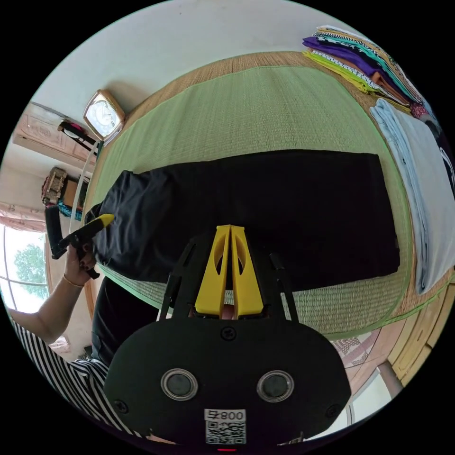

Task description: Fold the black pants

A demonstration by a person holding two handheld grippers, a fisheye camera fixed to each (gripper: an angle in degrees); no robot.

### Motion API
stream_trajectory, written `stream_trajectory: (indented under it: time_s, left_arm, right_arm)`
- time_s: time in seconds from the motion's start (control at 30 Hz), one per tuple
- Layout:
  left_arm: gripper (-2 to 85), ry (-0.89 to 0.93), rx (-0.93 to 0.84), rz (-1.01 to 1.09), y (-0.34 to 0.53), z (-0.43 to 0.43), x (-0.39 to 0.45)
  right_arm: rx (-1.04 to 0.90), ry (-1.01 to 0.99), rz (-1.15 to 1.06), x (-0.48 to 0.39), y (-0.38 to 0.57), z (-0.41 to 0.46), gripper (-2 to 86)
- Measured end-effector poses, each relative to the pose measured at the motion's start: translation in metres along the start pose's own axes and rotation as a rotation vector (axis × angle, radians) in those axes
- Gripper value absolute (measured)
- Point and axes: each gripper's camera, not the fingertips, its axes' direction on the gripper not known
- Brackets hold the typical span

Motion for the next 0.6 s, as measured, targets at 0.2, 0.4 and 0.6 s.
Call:
stream_trajectory:
  time_s: [0.2,0.4,0.6]
  left_arm:
    - [0.3,-0.034,-0.004,-0.011,-0.036,0.05,0.006]
    - [1.9,0.069,-0.015,0.214,-0.1,0.122,0.057]
    - [5.5,0.069,-0.163,0.459,-0.181,0.245,0.13]
  right_arm:
    - [0.061,-0.078,0.034,0.017,0.033,-0.04,0.3]
    - [0.223,-0.067,0.181,0.071,0.089,-0.105,2.0]
    - [0.306,0.036,0.316,0.115,0.131,-0.153,5.7]
